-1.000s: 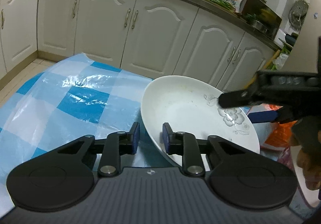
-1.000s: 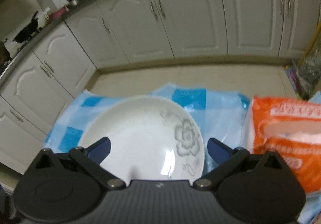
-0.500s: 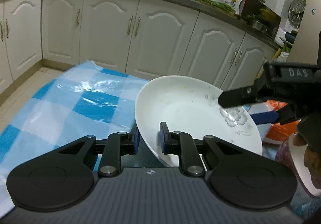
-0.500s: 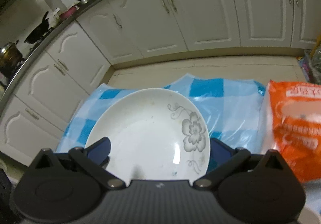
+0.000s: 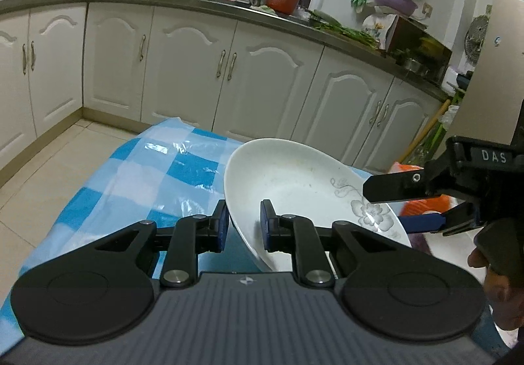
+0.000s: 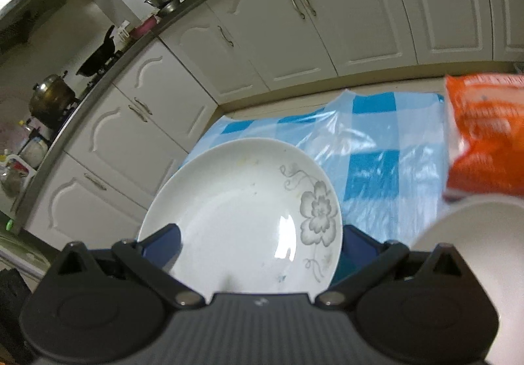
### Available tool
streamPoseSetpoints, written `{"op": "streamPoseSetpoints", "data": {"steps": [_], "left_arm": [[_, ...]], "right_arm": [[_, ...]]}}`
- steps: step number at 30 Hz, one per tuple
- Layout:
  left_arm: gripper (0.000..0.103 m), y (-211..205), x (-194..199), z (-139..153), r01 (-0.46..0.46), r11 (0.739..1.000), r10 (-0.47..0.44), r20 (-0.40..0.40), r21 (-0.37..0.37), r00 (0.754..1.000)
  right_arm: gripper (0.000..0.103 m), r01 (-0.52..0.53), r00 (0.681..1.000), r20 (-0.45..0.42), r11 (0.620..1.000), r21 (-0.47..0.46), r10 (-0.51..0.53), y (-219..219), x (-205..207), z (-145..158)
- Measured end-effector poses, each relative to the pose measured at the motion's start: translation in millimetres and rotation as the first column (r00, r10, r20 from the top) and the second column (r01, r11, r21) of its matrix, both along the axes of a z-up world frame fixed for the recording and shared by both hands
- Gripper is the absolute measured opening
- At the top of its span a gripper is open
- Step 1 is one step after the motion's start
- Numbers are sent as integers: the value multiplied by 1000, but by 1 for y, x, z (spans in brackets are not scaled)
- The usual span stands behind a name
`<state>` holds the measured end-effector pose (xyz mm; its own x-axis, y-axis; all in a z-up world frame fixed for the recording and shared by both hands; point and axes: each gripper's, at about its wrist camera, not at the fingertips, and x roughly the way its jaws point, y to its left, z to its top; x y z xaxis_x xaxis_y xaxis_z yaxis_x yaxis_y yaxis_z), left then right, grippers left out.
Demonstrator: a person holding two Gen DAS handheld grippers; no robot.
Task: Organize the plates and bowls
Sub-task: 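Lift the rose-print plate with both tools and carry it to the plate stack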
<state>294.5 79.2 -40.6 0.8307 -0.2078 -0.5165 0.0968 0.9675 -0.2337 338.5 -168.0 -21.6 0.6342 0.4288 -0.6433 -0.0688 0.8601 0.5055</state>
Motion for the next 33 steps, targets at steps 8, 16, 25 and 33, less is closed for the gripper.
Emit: {"op": "streamPoseSetpoints", "data": {"steps": [8, 16, 25, 33], "left_arm": [[17, 1, -40, 11, 7, 999, -7, 5, -40, 1000], [17, -6, -89, 21, 32, 998, -31, 32, -58, 999], [17, -23, -125, 20, 109, 992, -106, 46, -71, 993], [17, -36, -137, 13, 178, 980, -176, 31, -83, 984]], "right_arm": [[103, 12, 999, 50, 998, 63, -15, -2, -57, 11], [103, 37, 996, 75, 991, 131, -47, -10, -124, 17], [103, 92, 983, 140, 982, 168, -116, -28, -205, 21], [103, 156, 970, 157, 971, 182, -186, -47, -260, 13]]}}
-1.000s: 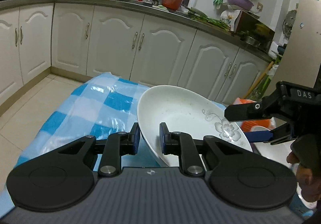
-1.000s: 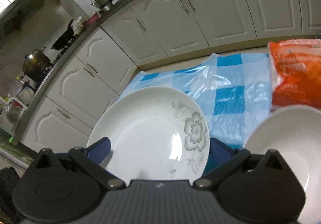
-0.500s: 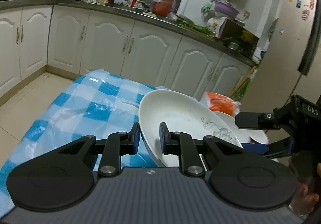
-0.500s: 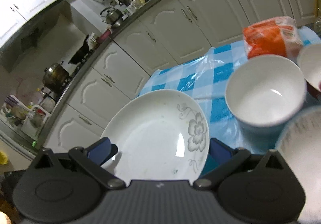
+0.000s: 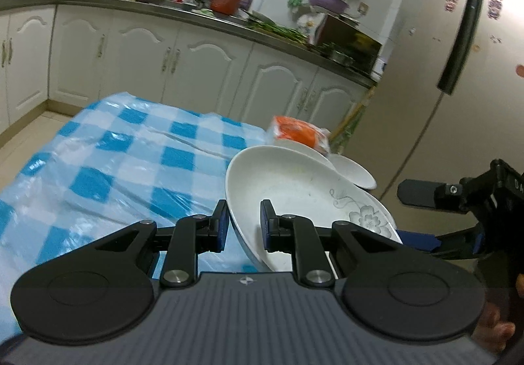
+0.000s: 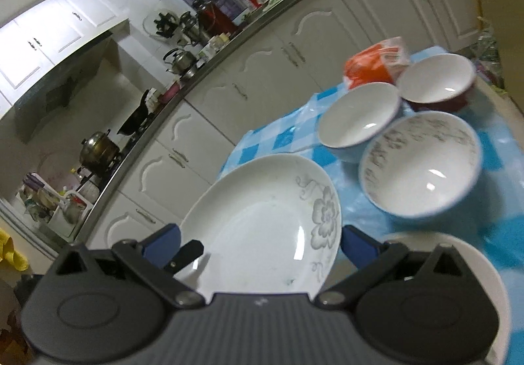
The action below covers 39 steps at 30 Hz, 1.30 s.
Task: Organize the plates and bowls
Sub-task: 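Lift the rose-print plate with both tools and carry it to the plate stack, then lower the rose-print plate onto the stacked plates and open both tools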
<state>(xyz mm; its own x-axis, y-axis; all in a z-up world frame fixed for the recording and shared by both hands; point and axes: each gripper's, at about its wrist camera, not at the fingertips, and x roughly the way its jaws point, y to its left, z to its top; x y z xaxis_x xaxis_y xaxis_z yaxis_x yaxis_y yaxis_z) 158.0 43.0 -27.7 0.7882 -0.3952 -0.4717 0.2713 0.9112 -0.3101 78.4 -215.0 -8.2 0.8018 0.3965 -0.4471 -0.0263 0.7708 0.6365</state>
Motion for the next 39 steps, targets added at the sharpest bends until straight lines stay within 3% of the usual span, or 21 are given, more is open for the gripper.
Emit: {"op": "streamPoseSetpoints", "data": {"steps": [12, 19, 30, 33, 39], "left_arm": [[17, -34, -11, -22, 126, 990, -124, -32, 59, 992], [18, -44, -8, -37, 151, 982, -145, -56, 118, 988], [18, -53, -11, -50, 183, 972, -170, -92, 151, 981], [19, -63, -35, -51, 186, 970, -174, -88, 156, 981], [22, -64, -36, -53, 204, 964, -192, -81, 170, 978]], "right_arm": [[103, 134, 991, 17, 991, -2, -134, -32, -73, -16], [103, 155, 988, 7, 988, 14, -155, -41, -86, -29], [103, 159, 987, -2, 987, 29, -159, -53, -92, -45], [103, 158, 987, 5, 987, 26, -158, -54, -94, -46], [103, 154, 988, 19, 988, -6, -154, -52, -94, -42]]}}
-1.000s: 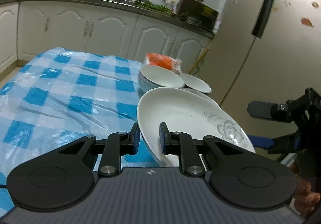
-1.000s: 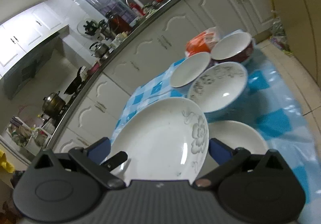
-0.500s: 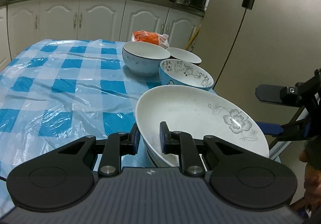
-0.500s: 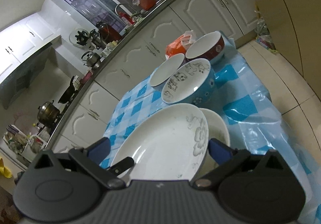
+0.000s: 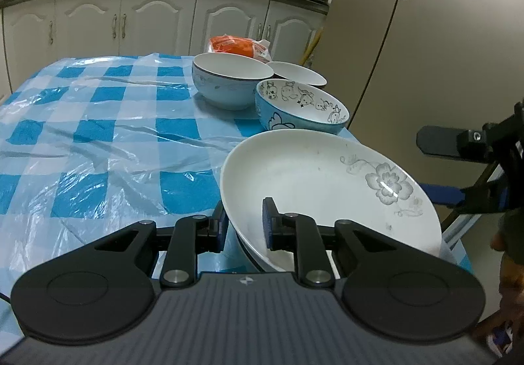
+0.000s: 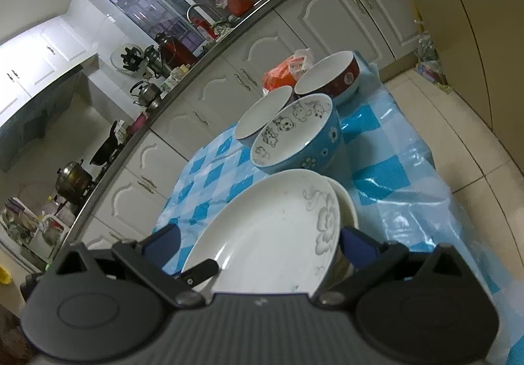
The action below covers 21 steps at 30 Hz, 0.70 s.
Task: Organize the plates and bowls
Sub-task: 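Lower the rose-print plate onto the stacked plates and open both tools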
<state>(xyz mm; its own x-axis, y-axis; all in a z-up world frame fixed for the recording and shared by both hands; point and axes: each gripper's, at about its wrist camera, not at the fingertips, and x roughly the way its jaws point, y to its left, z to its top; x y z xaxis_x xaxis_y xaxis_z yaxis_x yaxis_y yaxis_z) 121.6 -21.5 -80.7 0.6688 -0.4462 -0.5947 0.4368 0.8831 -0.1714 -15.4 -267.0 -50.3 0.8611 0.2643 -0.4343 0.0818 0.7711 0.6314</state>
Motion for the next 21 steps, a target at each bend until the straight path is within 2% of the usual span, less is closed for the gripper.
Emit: {"op": "streamPoseSetpoints", "data": {"steps": [5, 10, 15, 21], "left_arm": [[22, -1, -2, 0, 16, 1000, -16, 2, 13, 1000], [21, 0, -3, 0, 13, 1000, -13, 1, 5, 1000], [21, 3, -4, 2, 4, 1000, -4, 2, -5, 1000], [21, 10, -5, 2, -8, 1000, 7, -4, -12, 1000]], "right_arm": [[103, -4, 1000, -4, 999, -35, 4, 4, -1, 3], [103, -21, 1000, -22, 992, -124, 18, 13, 0, 7], [103, -7, 999, -44, 986, -165, 0, 14, 2, 7], [103, 0, 999, -35, 991, -135, -5, 8, 0, 5]]}}
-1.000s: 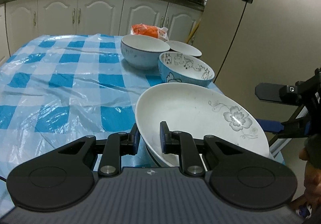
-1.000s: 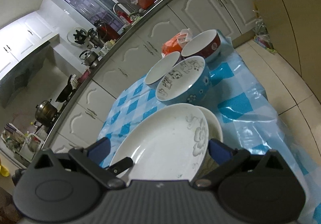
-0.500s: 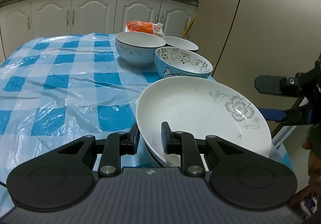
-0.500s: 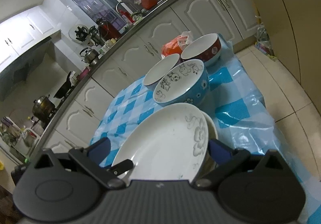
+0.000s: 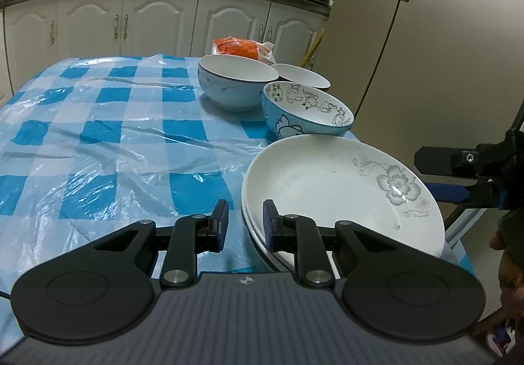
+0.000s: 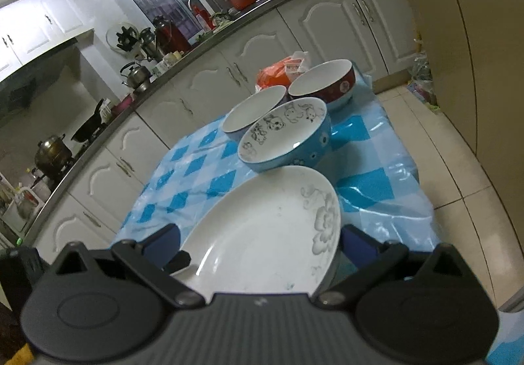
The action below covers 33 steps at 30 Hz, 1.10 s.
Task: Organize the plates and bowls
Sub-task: 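Lower the rose-print plate onto the stacked plates and open both tools, then move both tools to the white bowl with purple-patterned outside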
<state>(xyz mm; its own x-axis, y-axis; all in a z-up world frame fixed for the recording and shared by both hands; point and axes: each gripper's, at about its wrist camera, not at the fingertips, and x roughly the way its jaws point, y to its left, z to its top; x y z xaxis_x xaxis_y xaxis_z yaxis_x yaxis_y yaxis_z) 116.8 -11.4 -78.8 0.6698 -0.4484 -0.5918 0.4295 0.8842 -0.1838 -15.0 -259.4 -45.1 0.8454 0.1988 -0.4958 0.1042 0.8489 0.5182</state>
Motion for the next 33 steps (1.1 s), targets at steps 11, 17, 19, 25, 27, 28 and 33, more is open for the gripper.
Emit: {"op": "streamPoseSetpoints", "data": {"steps": [11, 17, 19, 25, 27, 28, 33], "left_arm": [[48, 20, 1, 6, -33, 999, 32, -7, -37, 999], [65, 35, 13, 12, -89, 994, 89, -12, -66, 996], [73, 41, 19, 15, -108, 991, 107, -17, -80, 994], [101, 52, 36, 22, -147, 984, 146, -15, -98, 989], [103, 52, 45, 22, -157, 983, 156, -25, -91, 987], [103, 53, 50, 23, -165, 983, 163, -29, -85, 986], [103, 52, 68, 25, -176, 982, 175, -21, -64, 984]], "right_arm": [[102, 80, 997, 2, 995, 54, -81, -14, -6, 1], [102, 120, 992, 38, 987, 104, -124, -25, -2, 12], [102, 131, 990, 44, 987, 97, -136, -25, 2, 17], [102, 136, 988, 67, 986, 96, -142, -28, 23, 28], [102, 127, 988, 77, 987, 101, -135, -28, 31, 32], [102, 118, 989, 80, 987, 107, -126, -28, 36, 33], [99, 93, 991, 85, 986, 139, -105, -30, 65, 40]]}}
